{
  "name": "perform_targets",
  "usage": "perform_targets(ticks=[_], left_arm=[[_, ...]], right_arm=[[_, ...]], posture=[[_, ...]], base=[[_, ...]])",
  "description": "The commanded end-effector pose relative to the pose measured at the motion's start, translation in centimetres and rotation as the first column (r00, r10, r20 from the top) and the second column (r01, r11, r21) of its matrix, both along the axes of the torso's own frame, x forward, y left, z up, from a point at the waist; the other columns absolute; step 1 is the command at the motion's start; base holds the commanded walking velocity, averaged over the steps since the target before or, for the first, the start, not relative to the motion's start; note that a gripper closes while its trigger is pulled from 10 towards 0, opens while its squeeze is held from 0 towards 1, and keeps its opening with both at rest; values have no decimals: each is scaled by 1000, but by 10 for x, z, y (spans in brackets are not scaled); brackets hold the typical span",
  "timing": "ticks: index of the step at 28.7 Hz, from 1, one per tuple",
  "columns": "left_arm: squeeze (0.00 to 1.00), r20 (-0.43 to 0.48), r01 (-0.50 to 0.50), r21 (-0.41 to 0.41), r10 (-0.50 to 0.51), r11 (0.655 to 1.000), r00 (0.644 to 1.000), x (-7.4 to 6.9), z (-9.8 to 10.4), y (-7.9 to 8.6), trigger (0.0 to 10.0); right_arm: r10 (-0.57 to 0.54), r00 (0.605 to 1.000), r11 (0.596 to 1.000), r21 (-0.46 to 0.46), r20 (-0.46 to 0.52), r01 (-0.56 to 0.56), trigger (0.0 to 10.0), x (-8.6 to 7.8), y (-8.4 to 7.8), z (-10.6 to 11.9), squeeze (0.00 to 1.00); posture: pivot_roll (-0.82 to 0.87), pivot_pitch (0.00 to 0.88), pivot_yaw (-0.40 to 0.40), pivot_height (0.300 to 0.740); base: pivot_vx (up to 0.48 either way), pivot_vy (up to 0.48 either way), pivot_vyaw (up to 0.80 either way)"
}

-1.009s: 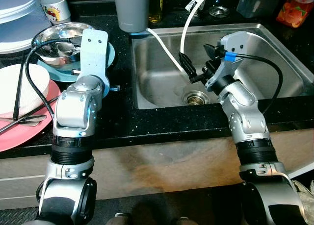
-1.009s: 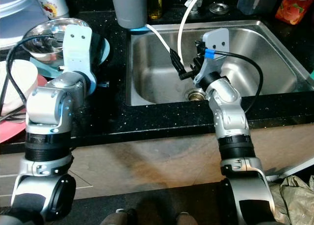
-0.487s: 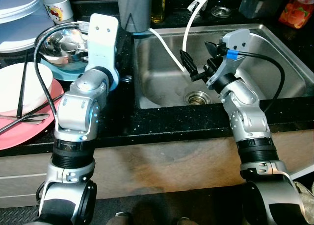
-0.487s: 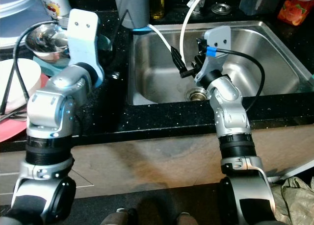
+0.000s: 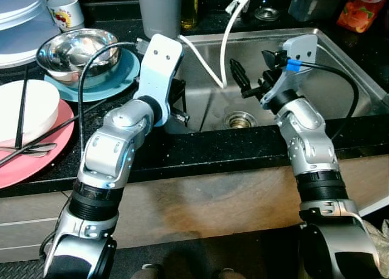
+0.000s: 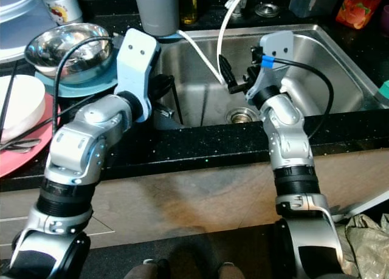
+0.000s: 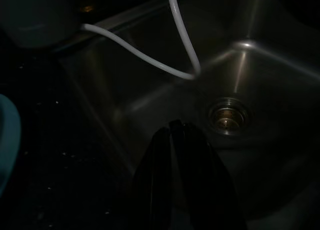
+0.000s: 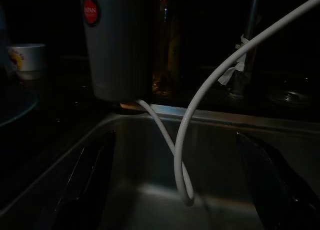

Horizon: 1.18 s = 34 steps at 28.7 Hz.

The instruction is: Kitchen organization

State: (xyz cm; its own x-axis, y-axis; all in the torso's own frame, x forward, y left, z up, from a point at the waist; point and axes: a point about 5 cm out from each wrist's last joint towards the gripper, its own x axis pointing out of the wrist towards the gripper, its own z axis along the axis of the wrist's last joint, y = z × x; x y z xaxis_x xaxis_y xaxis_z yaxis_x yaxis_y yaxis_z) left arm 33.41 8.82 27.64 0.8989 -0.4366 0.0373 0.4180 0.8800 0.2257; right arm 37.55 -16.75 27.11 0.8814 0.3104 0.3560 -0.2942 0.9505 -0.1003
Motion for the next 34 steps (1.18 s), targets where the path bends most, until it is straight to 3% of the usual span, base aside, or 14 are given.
perform_targets(ticks=[1,10,11,12,13,17,18,22,24,25,34], left_arm=[[0,-26,1,36,0,999,1000,2,-11,0,0],[0,-132,27,52,-20,998,991,0,-30,2,0],[0,-145,22,63,-13,998,989,0,-32,3,5098],[0,-145,22,63,-13,998,989,0,-32,3,5098],[0,-164,18,64,-7,998,986,0,-34,3,10000],[0,-180,17,45,-9,999,984,2,-35,4,10000],[1000,-183,20,35,-13,999,983,3,-34,4,10000],[1000,-182,36,8,-34,999,983,3,-31,3,10000],[1000,-134,10,25,-7,1000,991,5,-25,4,10000],[0,-98,-7,24,10,1000,995,5,-21,4,10000],[0,-10,-26,-55,26,998,1000,4,-5,6,10000]], right_arm=[[-37,999,999,2,-15,37,10000,0,-7,-2,0],[-59,997,998,3,-38,60,10000,0,-8,-7,0],[-58,998,998,2,-40,58,10000,0,-8,-7,0],[-58,998,998,2,-40,58,10000,0,-8,-7,0],[-57,998,998,2,-41,57,10000,0,-7,-8,0],[-55,998,998,3,-40,55,10000,0,-5,-7,0],[-55,998,998,4,-39,55,10000,0,-5,-7,0],[-56,998,998,5,-36,56,10000,0,-5,-6,0],[-56,998,998,5,-34,56,10000,0,-5,-5,0],[-56,998,998,5,-34,56,10000,0,-5,-5,0],[-53,998,999,9,-25,54,10000,-1,-4,-4,0]], posture=[[2,174,25,740],[8,172,23,740],[8,172,23,740],[8,172,23,740],[8,172,23,740],[7,163,23,740],[7,163,23,740],[5,160,24,740],[5,160,24,740],[5,157,23,740],[7,153,21,740]], base=[[0,0,0],[0,0,0],[0,0,0],[0,0,0],[0,0,0],[0,0,0],[0,0,0],[0,0,0],[0,0,0],[0,0,0],[0,0,0]])
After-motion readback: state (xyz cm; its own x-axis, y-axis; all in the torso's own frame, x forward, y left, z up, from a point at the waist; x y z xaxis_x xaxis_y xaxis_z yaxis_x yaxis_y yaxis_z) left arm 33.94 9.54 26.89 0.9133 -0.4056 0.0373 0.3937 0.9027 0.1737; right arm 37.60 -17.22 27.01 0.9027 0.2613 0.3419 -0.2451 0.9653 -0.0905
